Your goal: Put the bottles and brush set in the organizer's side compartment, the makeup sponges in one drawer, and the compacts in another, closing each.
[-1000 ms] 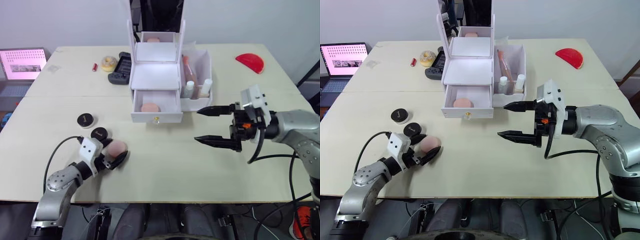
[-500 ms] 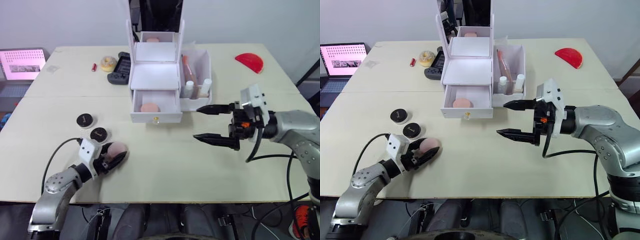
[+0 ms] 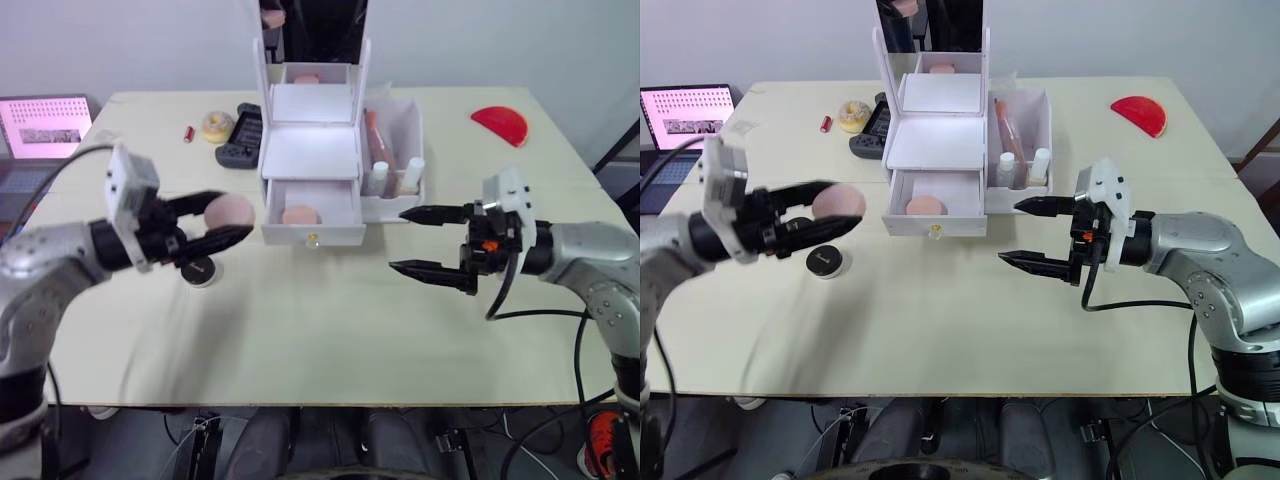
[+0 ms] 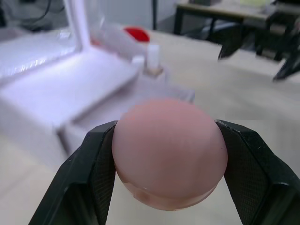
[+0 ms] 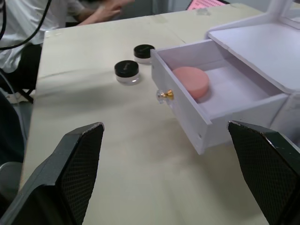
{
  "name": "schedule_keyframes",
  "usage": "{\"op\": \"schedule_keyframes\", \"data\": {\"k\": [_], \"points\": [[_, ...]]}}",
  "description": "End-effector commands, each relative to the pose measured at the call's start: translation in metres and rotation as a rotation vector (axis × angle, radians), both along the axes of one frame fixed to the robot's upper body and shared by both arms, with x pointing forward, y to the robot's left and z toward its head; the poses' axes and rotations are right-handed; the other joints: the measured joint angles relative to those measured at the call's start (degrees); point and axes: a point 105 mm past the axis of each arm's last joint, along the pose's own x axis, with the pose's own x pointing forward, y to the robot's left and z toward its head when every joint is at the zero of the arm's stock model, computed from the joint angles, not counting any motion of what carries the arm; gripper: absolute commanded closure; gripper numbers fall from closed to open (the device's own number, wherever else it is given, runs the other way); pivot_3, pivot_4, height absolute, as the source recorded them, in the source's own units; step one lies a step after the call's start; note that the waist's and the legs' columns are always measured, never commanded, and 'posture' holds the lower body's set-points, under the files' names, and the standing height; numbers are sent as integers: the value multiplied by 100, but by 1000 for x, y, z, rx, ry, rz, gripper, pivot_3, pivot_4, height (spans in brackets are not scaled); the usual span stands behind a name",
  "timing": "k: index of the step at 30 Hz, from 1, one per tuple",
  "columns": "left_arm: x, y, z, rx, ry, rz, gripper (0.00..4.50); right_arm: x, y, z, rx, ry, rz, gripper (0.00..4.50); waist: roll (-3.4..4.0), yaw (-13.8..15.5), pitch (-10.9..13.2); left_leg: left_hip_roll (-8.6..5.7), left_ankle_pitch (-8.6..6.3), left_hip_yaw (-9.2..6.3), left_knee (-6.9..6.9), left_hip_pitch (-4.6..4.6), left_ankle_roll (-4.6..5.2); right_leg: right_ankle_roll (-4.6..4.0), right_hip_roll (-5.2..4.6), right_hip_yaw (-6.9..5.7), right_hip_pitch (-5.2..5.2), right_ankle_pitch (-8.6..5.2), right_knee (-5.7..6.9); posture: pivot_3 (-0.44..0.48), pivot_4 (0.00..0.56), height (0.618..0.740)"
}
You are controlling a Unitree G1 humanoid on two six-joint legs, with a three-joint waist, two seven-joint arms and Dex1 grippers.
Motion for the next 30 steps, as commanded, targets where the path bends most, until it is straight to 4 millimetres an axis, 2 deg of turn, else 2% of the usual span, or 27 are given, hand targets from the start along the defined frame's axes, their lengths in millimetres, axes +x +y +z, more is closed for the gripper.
{"op": "schedule_keyframes", "data": {"k": [1, 4, 9, 15, 19, 30], "points": [[24, -23, 7, 19, 6, -104, 1837, -2, 0, 8, 8, -61, -9, 0, -4, 2, 2, 0, 1, 0, 1, 1, -1, 0, 3, -1, 0, 0, 4, 0, 150, 740], [42, -43, 2, 63, 22, -172, 1837, -4, -1, 10, 13, -73, -27, 0, -4, 3, 2, 1, 3, -2, 2, -1, -3, 0, 6, -1, 1, 0, 3, 0, 150, 740], [59, -72, -4, 81, 44, -279, 1837, -8, -4, 9, 16, -82, -73, 0, -6, -27, 3, 4, 3, 1, 1, -4, -2, 1, 9, 4, -7, 0, 5, 0, 150, 740], [73, -90, -10, 100, 32, -309, 1837, -14, -6, 10, 23, -87, -118, 0, -7, -29, 4, 5, 3, -1, 2, -6, -2, 1, 9, 5, -9, 0, 7, 0, 150, 740], [77, -95, -19, 143, 24, -320, 1837, -17, -6, 11, 28, -89, -139, 0, -7, -21, 4, 5, 3, 0, 3, -7, -2, 1, 9, 5, -9, 0, 7, 0, 150, 740], [81, -103, -25, 147, 28, -338, 1837, -19, -7, 11, 34, -89, -165, 0, -7, -7, 4, 4, 3, -1, 4, -7, -2, 3, 9, 4, -9, 1, 8, 0, 150, 740]]}}
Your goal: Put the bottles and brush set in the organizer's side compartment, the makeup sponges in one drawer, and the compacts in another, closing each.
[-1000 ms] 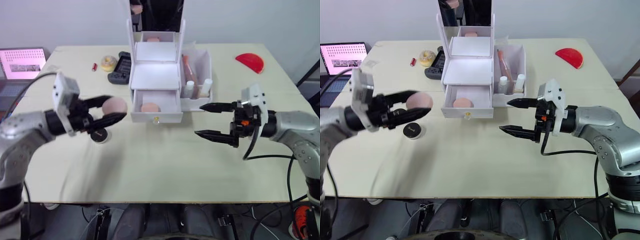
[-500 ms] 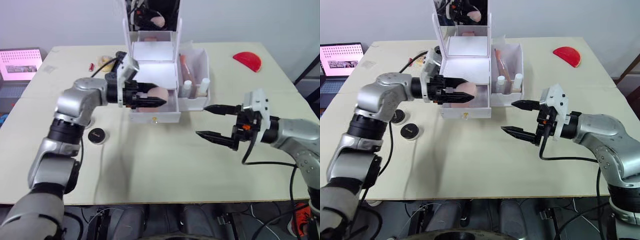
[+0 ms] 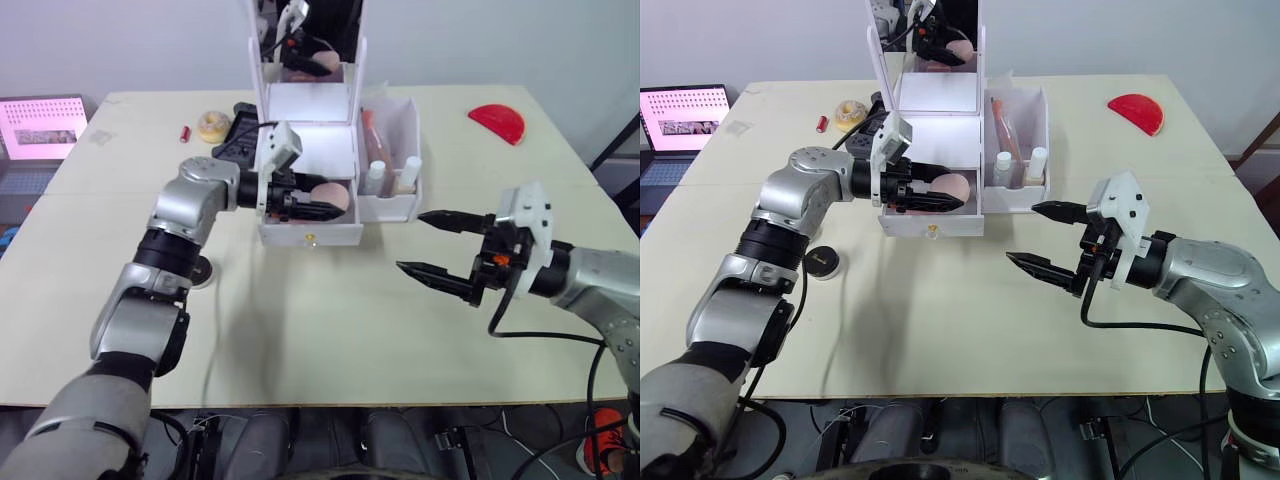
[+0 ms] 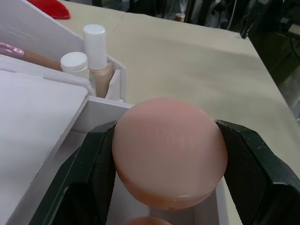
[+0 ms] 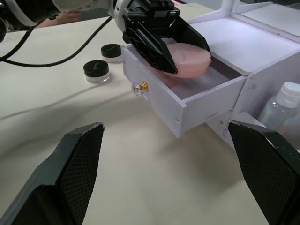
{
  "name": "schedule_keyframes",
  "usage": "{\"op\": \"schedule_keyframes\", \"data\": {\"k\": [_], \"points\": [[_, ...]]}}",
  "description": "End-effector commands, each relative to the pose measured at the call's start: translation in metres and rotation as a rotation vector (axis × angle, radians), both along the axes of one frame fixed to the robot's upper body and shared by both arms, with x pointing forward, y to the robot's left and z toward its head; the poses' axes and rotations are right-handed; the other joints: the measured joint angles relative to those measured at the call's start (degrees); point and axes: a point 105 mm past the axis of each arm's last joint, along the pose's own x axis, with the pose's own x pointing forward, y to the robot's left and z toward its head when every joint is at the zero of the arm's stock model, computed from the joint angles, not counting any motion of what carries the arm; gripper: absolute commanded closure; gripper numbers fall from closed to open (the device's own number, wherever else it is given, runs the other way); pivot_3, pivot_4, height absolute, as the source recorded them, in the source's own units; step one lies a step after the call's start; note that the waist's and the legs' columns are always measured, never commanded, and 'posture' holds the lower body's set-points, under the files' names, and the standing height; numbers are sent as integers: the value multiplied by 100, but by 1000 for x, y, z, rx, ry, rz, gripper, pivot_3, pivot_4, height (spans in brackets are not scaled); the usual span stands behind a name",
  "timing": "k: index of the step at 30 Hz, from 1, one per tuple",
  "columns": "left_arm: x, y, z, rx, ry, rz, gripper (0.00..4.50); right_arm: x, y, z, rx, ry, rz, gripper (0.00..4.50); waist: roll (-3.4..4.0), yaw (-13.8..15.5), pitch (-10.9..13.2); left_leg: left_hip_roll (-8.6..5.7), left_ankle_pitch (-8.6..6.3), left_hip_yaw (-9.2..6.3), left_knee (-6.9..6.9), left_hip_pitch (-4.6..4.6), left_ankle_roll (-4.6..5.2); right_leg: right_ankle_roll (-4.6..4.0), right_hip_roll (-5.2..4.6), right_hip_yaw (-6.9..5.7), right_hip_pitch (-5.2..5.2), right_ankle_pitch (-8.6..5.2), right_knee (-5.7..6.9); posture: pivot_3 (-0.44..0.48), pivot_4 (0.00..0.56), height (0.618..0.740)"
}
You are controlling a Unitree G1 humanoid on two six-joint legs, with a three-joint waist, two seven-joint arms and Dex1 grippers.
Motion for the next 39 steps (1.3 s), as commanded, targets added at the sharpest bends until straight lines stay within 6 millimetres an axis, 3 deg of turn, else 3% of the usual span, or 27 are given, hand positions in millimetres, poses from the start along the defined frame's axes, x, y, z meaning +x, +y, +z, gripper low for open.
{"op": "schedule_keyframes", "data": {"k": [1, 6, 7, 11, 20, 24, 28, 31, 34, 38, 39], "points": [[1, -2, 15, -20, -60, -13, 1837, -6, 3, 11, 6, -46, 17, 0, 0, 0, 0, 0, 0, 0, 0, 0, 0, 0, 0, 0, 0, 0, 0, 0, 150, 740], [1, -3, 13, -29, -54, -9, 1837, -5, 2, 11, 8, -47, 13, 0, 0, -2, 0, 0, 0, 0, 0, 0, 0, 0, 1, 0, 0, 0, 1, 0, 150, 740], [1, -3, 14, -31, -54, -9, 1337, -5, 2, 10, 8, -46, 13, 0, 0, -2, 0, 0, 0, 0, 0, 0, 0, 0, 1, 0, 0, 0, 1, 0, 150, 740], [2, -2, 16, -25, -53, -3, 47, -5, 3, 10, 13, -46, 12, 0, 0, -2, 0, 0, 0, -1, 1, 0, 0, 1, 1, 0, 0, 0, 1, 0, 150, 740], [-2, 15, 41, -65, -74, -6, 47, -4, 3, 9, 22, -43, 16, 0, 0, -8, 0, 0, 0, -1, 2, 0, 0, 1, 2, 0, 0, 0, 3, 0, 150, 740], [-22, 41, 64, -135, -44, -47, 47, -4, 4, 7, 24, -38, 19, 0, 0, -57, 0, 3, 0, -2, 1, 0, 0, 1, 5, 1, -2, 0, 5, 0, 150, 740], [-55, 61, 62, -104, 18, -118, 47, -5, 4, 6, 27, -32, 20, 0, 3, -159, -2, 6, 0, -3, -3, 2, 0, 0, 8, 8, -5, 0, 7, 0, 150, 740], [-73, 69, 45, -44, 56, -120, 849, -5, 4, 4, 26, -28, 20, 0, 3, -136, -2, 6, 1, -3, -1, 4, -1, 0, 8, 11, -2, -1, 9, 0, 150, 740], [-86, 75, 25, 2, 101, -104, 2313, -5, 4, 3, 28, -23, 23, 0, 2, -114, -1, 6, 1, -5, 1, 4, 0, 0, 7, 11, 1, -1, 9, 0, 150, 740], [-83, 82, -4, 104, 76, -25, 4299, -4, 4, 4, 29, -23, 24, 0, 2, -106, -1, 5, 0, -6, 0, 5, -1, -1, 5, 10, 2, -1, 8, 0, 150, 740], [-79, 83, -13, 140, 56, 7, 4406, -4, 4, 4, 28, -24, 24, 0, 2, -105, -1, 5, 1, -6, 0, 5, -1, -2, 5, 10, 3, -1, 8, 0, 150, 740]]}}
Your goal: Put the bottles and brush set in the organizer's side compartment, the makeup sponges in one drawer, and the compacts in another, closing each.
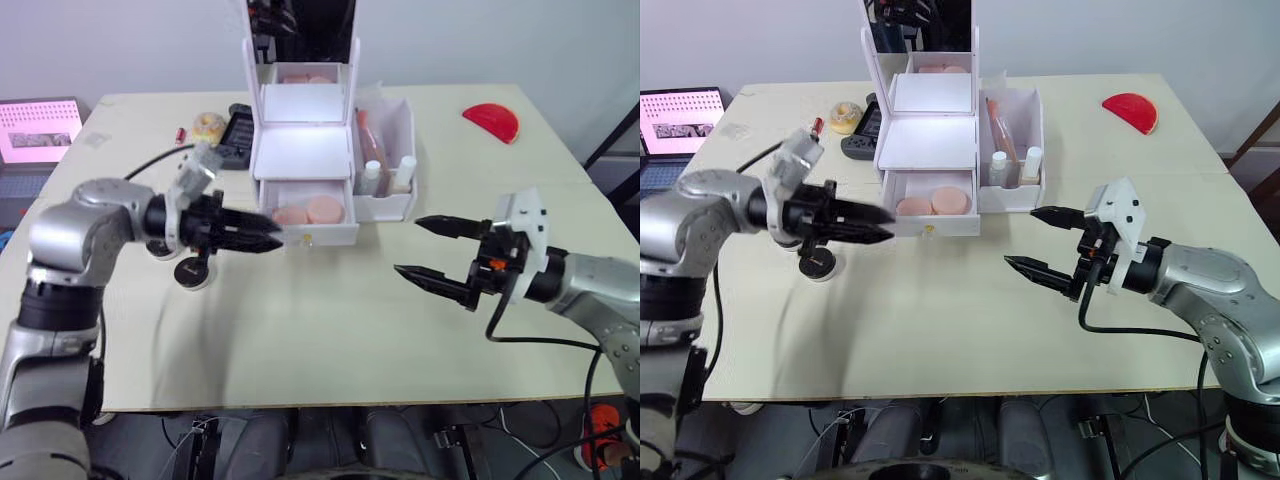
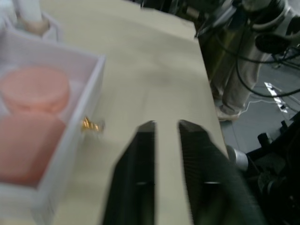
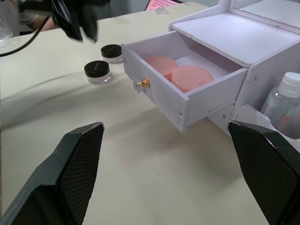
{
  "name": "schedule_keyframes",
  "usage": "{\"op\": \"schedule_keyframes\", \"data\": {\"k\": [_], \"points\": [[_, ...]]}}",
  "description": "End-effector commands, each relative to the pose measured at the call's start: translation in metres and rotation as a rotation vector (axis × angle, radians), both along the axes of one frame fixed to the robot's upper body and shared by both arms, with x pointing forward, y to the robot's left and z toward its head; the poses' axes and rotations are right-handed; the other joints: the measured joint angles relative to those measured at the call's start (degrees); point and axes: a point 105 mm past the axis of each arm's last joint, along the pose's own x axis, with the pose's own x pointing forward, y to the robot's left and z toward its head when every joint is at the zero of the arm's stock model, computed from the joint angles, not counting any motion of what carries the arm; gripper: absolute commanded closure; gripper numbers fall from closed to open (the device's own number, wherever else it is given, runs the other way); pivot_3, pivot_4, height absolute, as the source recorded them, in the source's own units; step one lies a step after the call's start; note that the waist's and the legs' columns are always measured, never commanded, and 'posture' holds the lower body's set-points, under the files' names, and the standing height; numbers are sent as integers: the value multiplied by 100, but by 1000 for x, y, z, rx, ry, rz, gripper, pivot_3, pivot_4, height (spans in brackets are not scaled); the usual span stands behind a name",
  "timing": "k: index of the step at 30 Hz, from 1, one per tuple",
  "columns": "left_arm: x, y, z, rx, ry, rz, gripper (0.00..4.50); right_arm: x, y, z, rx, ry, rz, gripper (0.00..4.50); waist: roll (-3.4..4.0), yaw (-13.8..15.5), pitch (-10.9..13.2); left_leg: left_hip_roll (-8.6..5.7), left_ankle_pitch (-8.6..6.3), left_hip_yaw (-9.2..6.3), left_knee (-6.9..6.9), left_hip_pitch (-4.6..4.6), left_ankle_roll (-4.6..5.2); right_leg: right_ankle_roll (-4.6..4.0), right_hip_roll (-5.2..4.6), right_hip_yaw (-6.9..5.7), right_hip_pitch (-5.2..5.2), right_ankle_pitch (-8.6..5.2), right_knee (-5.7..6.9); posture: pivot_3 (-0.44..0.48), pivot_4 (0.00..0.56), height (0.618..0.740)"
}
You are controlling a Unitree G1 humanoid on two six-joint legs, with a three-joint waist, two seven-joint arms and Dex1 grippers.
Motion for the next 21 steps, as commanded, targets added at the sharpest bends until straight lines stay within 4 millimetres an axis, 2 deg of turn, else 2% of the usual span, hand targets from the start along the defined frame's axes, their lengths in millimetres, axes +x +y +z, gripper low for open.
{"op": "schedule_keyframes", "data": {"k": [1, 6, 11, 16, 21], "points": [[9, 1, -13, 99, -106, 60, 4406, -1, 1, 11, 7, -55, 13, 0, 0, 3, 0, 0, 0, 0, 0, 0, 0, 0, 0, 0, 0, 0, 0, 0, 150, 740], [29, -5, -17, 85, -163, 167, 4406, -1, -1, 13, 2, -57, 12, 0, 0, 22, 0, -2, 0, 1, 0, -1, 0, 0, -4, 0, 0, 0, -1, 0, 150, 740], [63, -7, -13, 43, -225, 324, 4406, -3, 0, 12, -2, -56, 11, 0, 0, 61, 0, -2, 0, 2, 2, 0, 0, 1, -3, -3, 1, 1, 0, 0, 150, 740], [87, -7, -15, 35, -255, 417, 4406, -5, 1, 12, -1, -56, 9, 0, 0, 99, 0, -3, 0, 4, 2, 0, 0, 1, -2, -3, -2, 1, 0, 0, 150, 740], [104, -15, -7, -29, -272, 478, 4406, -6, 1, 12, -1, -53, 5, 0, -1, 124, 0, -4, 0, 4, 8, -2, 0, 2, -2, -4, 0, 1, 1, 0, 150, 740]]}}
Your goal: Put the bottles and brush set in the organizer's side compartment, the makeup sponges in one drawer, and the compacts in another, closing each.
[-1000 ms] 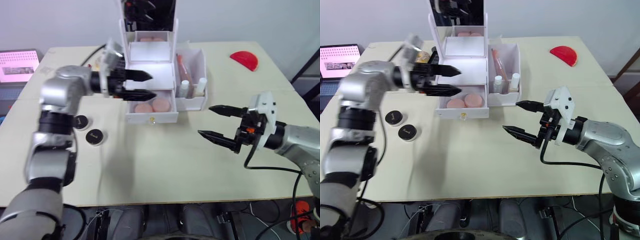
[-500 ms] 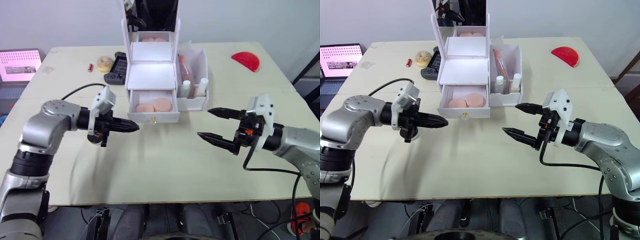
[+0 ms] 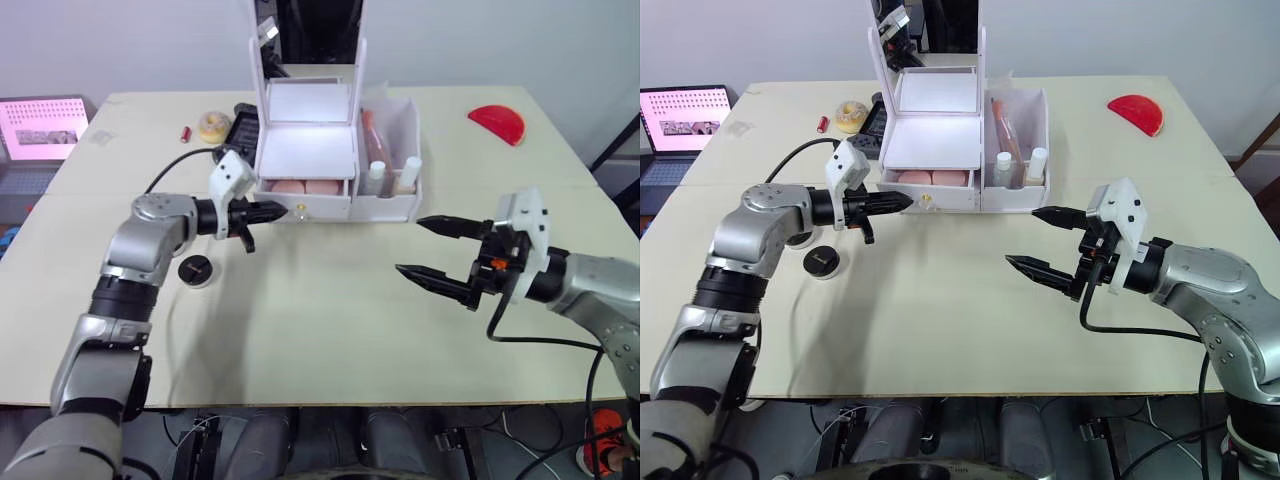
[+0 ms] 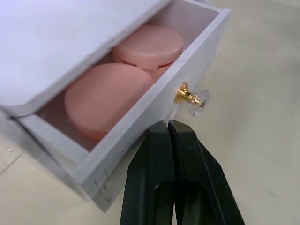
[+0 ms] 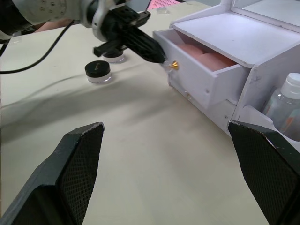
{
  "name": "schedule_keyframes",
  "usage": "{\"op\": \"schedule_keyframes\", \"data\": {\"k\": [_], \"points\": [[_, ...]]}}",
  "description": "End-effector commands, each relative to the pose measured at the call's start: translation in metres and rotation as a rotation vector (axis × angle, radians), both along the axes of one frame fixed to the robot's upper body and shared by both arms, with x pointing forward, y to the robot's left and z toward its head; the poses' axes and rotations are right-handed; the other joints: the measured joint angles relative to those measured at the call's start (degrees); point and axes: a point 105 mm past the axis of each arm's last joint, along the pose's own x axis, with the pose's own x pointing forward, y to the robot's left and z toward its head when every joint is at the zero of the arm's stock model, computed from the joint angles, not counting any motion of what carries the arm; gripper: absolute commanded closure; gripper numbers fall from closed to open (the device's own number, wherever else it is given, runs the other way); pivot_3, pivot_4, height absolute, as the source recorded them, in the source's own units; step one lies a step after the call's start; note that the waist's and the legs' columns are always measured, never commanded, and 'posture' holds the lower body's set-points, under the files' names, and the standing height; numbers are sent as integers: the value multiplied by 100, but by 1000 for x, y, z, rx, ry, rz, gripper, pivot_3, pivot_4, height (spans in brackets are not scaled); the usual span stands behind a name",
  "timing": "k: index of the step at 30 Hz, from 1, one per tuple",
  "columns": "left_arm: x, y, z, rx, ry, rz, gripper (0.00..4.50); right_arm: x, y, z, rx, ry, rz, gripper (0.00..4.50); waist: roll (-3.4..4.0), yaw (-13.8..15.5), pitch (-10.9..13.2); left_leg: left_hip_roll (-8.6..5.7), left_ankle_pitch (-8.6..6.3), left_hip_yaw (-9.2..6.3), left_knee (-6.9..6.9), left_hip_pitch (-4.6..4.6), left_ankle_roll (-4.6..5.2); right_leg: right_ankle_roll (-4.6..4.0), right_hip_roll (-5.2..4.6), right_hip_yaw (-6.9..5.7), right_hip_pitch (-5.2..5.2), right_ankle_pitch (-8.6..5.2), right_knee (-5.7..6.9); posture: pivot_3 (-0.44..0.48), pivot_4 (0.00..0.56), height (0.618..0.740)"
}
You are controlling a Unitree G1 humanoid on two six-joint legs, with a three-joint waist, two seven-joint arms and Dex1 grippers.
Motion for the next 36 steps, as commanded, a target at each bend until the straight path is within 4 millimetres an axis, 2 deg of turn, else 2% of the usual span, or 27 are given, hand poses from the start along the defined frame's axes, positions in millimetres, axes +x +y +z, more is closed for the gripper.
{"op": "schedule_keyframes", "data": {"k": [1, 7, 16, 20, 23, 26, 29, 31, 32, 34, 36], "points": [[11, -1, 20, -36, -82, 35, 4406, -6, 2, 12, 0, -52, 13, 0, 0, 1, 0, -1, 0, -1, 2, -1, 0, 1, 0, -1, 0, 1, 0, 0, 150, 740], [21, -8, 18, -68, -83, 61, 4406, -8, 2, 11, 1, -46, 11, 0, 0, -1, 0, -1, 0, 0, 2, 0, 0, 2, 0, -1, 0, 1, 2, 0, 150, 740], [19, -8, 21, -74, -84, 56, 4406, -8, 0, 12, 0, -43, 8, 0, 0, 1, 0, -1, 0, -2, 8, 0, 0, 4, 0, -1, 3, 2, 3, 0, 150, 740], [10, -1, 27, -88, -82, 37, 4406, -6, -5, 12, -4, -46, -8, 0, 0, -12, 0, -1, 0, -2, 7, 0, 0, 4, 1, -1, 2, 2, 3, 0, 150, 740], [-9, 9, 36, -127, -67, -4, 4406, 1, -17, 11, -20, -56, -62, 0, 0, -46, -1, 1, 0, -1, 3, 0, 0, 4, 2, 3, -2, 2, 4, 0, 150, 740], [-45, 42, 46, -158, -43, -16, 4406, 11, -44, 8, -51, -64, -179, 0, 1, -130, -1, 2, 0, 2, -3, 0, 0, 4, 3, 10, -8, 2, 3, 0, 150, 740], [-65, 68, 47, -170, -16, 34, 4406, 14, -64, 4, -64, -68, -250, 0, 2, -140, -1, 4, 0, 3, -10, 0, 0, 2, 1, 14, -12, 1, 3, 0, 150, 740], [-81, 108, 31, -105, 1, 166, 4406, 14, -82, 2, -62, -65, -309, 0, 5, -151, -3, 4, 0, 3, -11, 0, -1, 2, 0, 14, -11, 1, 3, 0, 150, 740], [-86, 119, 26, -80, 6, 206, 4406, 14, -87, 1, -62, -64, -323, 0, 8, -148, -5, 3, 0, 5, -15, 3, 0, 1, -3, 15, -10, 1, 2, 0, 150, 740], [-101, 150, 16, -62, 18, 326, 3884, 11, -101, -5, -77, -53, -355, 0, 8, -134, -4, 4, 0, 10, -20, 10, 0, 0, -5, 19, -6, 0, -1, 0, 150, 740], [-122, 181, 9, -62, 28, 445, 3085, 8, -117, -12, -89, -33, -390, 0, 7, -131, -4, 4, -1, 9, -19, 11, 0, 0, -10, 17, 0, 0, -4, 0, 150, 740]]}}
